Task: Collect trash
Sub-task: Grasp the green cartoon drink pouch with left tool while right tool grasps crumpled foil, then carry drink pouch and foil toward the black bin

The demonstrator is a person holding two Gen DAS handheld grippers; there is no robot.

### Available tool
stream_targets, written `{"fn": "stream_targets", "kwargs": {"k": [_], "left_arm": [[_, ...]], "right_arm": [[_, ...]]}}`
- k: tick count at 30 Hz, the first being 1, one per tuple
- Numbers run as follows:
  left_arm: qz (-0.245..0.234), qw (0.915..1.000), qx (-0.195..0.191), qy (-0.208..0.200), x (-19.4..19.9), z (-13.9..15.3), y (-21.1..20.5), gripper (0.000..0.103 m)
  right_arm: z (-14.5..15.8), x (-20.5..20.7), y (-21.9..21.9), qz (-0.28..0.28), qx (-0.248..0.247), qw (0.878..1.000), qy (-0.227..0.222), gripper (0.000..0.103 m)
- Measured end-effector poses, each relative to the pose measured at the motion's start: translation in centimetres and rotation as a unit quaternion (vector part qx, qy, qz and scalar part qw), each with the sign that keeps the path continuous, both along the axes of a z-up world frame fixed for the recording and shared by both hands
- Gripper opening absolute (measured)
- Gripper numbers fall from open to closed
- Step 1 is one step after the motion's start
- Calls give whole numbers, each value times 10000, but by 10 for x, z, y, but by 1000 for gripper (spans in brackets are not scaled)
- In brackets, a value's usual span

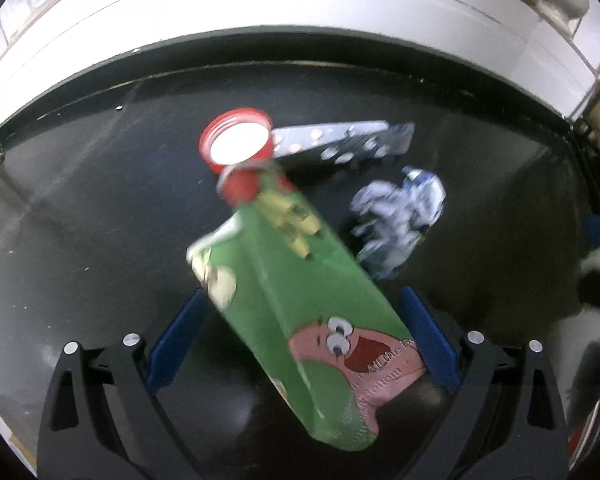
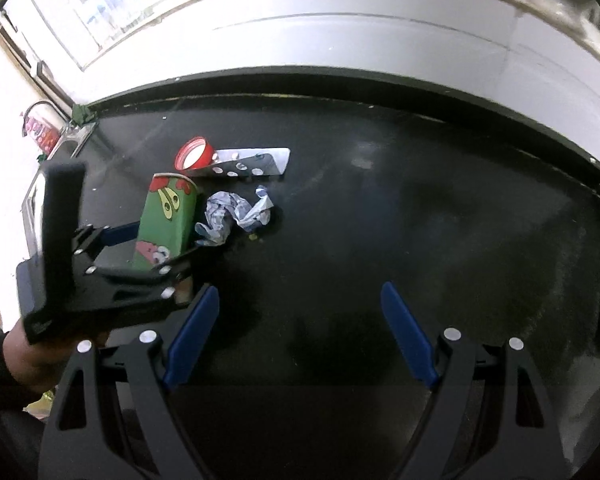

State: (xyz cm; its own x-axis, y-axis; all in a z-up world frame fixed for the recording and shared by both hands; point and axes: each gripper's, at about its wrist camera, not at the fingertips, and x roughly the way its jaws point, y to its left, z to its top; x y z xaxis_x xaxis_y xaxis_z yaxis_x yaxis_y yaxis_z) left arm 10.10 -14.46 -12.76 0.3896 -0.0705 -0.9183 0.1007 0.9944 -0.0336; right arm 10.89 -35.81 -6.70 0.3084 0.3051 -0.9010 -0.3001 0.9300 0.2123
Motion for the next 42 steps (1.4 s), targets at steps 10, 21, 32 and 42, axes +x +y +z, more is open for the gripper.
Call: {"fn": "stream_targets", "kwargs": {"k": [10,21,32,42], "left_arm": [[-4,9983,-582,-105,-15,3,48,81],[-193,9974,-694,5,-4,3,48,58],[-331,9975,-607,-162,-25,21,47,55],[-451,9971,-488,-383,-54,42,55,56]], "right_arm": [[-39,43,52,249,115,9990,352,81],[-62,61,86,514,-152,9982,271,53],[-38,35,79,527,-68,9986,25,26],[-4,-4,77,341,-113,9988,-318,26]]}}
